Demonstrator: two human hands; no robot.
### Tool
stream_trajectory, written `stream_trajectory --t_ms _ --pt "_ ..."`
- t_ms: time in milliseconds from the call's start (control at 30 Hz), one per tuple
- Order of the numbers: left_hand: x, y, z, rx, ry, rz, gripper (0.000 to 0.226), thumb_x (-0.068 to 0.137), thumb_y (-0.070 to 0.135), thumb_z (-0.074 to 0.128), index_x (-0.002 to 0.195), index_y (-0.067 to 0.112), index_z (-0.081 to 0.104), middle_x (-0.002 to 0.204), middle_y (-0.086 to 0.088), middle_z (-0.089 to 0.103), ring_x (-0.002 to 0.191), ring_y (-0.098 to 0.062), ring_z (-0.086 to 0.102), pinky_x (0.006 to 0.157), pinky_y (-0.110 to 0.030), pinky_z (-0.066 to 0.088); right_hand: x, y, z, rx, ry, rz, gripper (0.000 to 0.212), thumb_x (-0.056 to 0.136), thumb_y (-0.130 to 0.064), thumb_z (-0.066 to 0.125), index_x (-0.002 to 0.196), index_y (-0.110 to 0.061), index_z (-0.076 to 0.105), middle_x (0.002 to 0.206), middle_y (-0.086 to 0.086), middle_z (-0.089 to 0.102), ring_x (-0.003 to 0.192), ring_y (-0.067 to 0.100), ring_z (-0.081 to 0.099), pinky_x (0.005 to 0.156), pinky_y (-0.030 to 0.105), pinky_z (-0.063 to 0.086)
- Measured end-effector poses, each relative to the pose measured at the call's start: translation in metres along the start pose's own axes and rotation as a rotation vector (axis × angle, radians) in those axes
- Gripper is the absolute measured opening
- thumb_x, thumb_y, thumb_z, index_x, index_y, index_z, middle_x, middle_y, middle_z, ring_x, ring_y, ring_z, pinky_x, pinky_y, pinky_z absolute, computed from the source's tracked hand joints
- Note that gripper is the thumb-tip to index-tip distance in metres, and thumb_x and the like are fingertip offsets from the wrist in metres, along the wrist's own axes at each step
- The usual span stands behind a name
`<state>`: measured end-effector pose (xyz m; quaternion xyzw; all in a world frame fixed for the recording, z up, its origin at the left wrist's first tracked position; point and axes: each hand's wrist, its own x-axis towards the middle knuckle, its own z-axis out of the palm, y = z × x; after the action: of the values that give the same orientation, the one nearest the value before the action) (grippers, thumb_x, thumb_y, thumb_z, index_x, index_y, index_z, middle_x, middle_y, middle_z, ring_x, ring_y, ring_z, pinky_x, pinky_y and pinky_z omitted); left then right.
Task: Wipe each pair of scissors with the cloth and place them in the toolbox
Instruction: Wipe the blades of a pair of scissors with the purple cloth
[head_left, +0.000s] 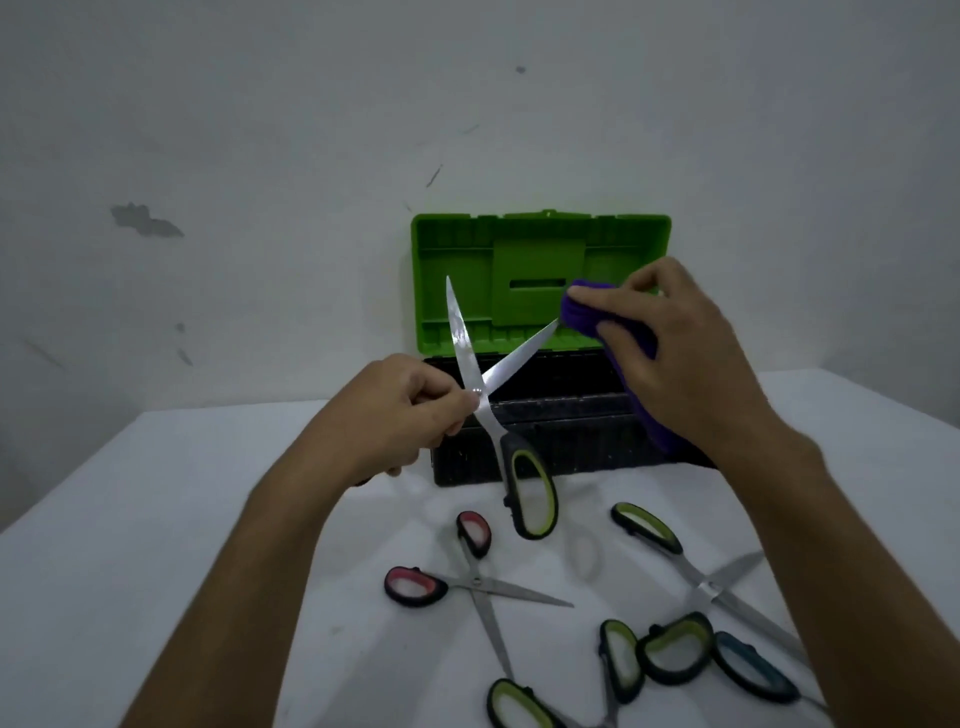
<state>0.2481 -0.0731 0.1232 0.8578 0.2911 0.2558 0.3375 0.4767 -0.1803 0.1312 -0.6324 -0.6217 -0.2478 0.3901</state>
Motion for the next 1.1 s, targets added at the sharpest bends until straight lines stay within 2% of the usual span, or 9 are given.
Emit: stream_trajectory --t_ms 67,233,400,533,600,700,833,1000,1100 --pt "0.004 -0.002 0.003 0.031 0.013 -0.021 0.045 0.094 0.036 0.059 0.051 0.022 0.055 0.039 0.011 0.046 0.032 -0.004 0.037 0.04 -0.024 0.038 0.001 -0.001 -0.005 0.0 0.042 0.009 0.041 0.094 -0.017 0.06 0.132 -0.031 0.059 0.103 -0.004 0.046 0.088 0.01 0.049 0.073 0.006 0.035" --pt "0.006 0.0 0.01 0.049 -0.031 -0.035 0.043 0.094 0.037 0.058 0.056 0.018 0.057 0.037 0.012 0.046 0.031 -0.003 0.037 0.04 -0.022 0.037 -0.005 -0.024 0.011 0.168 -0.28 -0.148 0.04 0.088 -0.025 0.067 0.127 -0.032 0.062 0.103 -0.013 0.056 0.092 0.003 0.053 0.078 0.015 0.043" --pt "-0.002 -0.002 -0.004 0.075 -0.155 -0.096 0.042 0.095 0.035 0.057 0.058 0.016 0.059 0.04 0.009 0.044 0.033 -0.005 0.035 0.04 -0.022 0.036 0.0 -0.016 0.002 0.006 -0.103 -0.06 0.037 0.087 -0.024 0.066 0.123 -0.033 0.065 0.105 -0.013 0.055 0.09 0.006 0.054 0.076 0.031 0.052" --pt "-0.007 0.005 0.0 0.124 -0.309 -0.114 0.038 0.095 0.036 0.058 0.063 0.016 0.064 0.048 0.008 0.048 0.036 -0.006 0.039 0.04 -0.022 0.037 -0.002 -0.035 -0.009 0.197 -0.321 -0.154 0.034 0.083 -0.041 0.062 0.117 -0.039 0.067 0.102 -0.015 0.057 0.093 0.005 0.055 0.077 0.023 0.048" --pt "-0.008 0.01 0.006 0.148 -0.343 -0.084 0.036 0.095 0.034 0.059 0.065 0.016 0.065 0.049 0.008 0.049 0.036 -0.006 0.04 0.039 -0.021 0.037 -0.004 -0.041 -0.002 0.141 -0.427 -0.137 0.035 0.08 -0.051 0.059 0.113 -0.046 0.066 0.099 -0.018 0.052 0.092 0.003 0.052 0.077 0.027 0.048" --pt "-0.007 0.013 0.012 0.181 -0.365 -0.058 0.035 0.095 0.034 0.059 0.063 0.019 0.066 0.048 0.009 0.05 0.036 -0.005 0.04 0.04 -0.02 0.039 -0.005 -0.033 0.01 0.05 -0.341 -0.065 0.03 0.083 -0.045 0.066 0.113 -0.044 0.066 0.097 -0.018 0.049 0.087 0.004 0.049 0.076 0.033 0.05" --pt "-0.005 0.011 0.02 0.147 -0.369 -0.087 0.036 0.095 0.034 0.058 0.064 0.017 0.065 0.05 0.007 0.049 0.036 -0.005 0.039 0.039 -0.02 0.037 -0.003 -0.023 0.006 -0.062 -0.131 0.009 0.033 0.086 -0.042 0.066 0.119 -0.038 0.066 0.1 -0.012 0.05 0.087 0.005 0.049 0.072 0.023 0.043" --pt "-0.003 0.01 0.016 0.108 -0.334 -0.111 0.035 0.095 0.033 0.059 0.064 0.015 0.065 0.048 0.008 0.049 0.036 -0.006 0.038 0.04 -0.021 0.035 -0.004 -0.034 -0.007 0.127 -0.562 -0.061 0.029 0.08 -0.048 0.069 0.109 -0.049 0.067 0.098 -0.021 0.053 0.09 0.0 0.053 0.077 0.023 0.047" --pt "-0.006 0.012 0.01 0.105 -0.307 -0.107 0.037 0.095 0.035 0.059 0.064 0.015 0.066 0.043 0.011 0.047 0.035 -0.006 0.037 0.039 -0.02 0.034 -0.006 -0.037 0.002 0.096 -0.455 -0.033 0.029 0.081 -0.042 0.072 0.109 -0.046 0.067 0.098 -0.019 0.053 0.088 0.003 0.052 0.077 0.027 0.048"
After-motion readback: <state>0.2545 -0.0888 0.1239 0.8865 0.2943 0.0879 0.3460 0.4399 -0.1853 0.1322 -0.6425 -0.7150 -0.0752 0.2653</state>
